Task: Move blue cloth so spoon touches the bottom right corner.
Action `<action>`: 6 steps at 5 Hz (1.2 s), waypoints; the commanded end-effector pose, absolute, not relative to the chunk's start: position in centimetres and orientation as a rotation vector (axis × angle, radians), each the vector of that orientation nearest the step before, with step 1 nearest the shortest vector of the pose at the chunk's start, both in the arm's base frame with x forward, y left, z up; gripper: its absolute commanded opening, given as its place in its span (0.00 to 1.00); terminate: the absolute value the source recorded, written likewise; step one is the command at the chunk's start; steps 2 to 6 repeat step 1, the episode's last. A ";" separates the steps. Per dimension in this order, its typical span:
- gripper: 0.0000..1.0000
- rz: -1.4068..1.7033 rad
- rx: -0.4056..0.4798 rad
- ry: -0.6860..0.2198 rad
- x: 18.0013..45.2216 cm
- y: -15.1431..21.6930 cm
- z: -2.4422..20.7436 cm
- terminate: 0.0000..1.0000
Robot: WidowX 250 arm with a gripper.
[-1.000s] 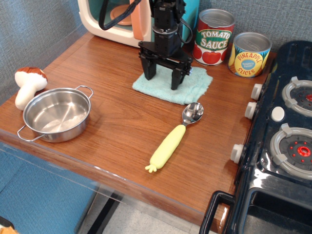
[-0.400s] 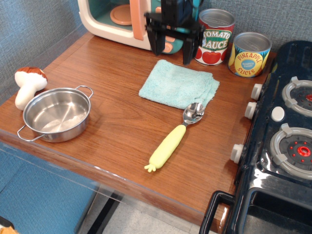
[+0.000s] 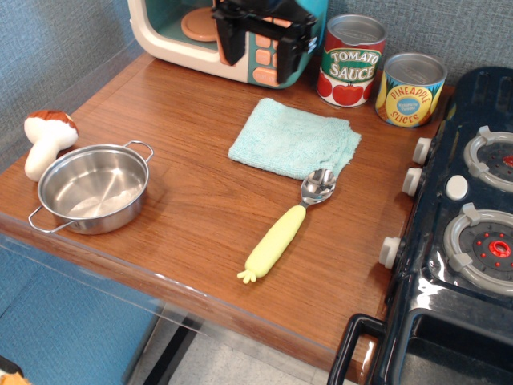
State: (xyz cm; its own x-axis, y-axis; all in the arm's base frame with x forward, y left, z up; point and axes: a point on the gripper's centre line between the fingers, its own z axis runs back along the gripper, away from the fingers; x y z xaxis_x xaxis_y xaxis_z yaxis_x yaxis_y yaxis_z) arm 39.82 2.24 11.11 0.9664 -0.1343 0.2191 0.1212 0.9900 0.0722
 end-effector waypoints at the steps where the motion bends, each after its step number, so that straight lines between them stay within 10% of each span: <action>1: 1.00 -0.123 0.070 -0.302 39.2 2.9 14.3 1.00; 6: 1.00 -0.123 0.070 -0.302 39.2 2.9 14.3 1.00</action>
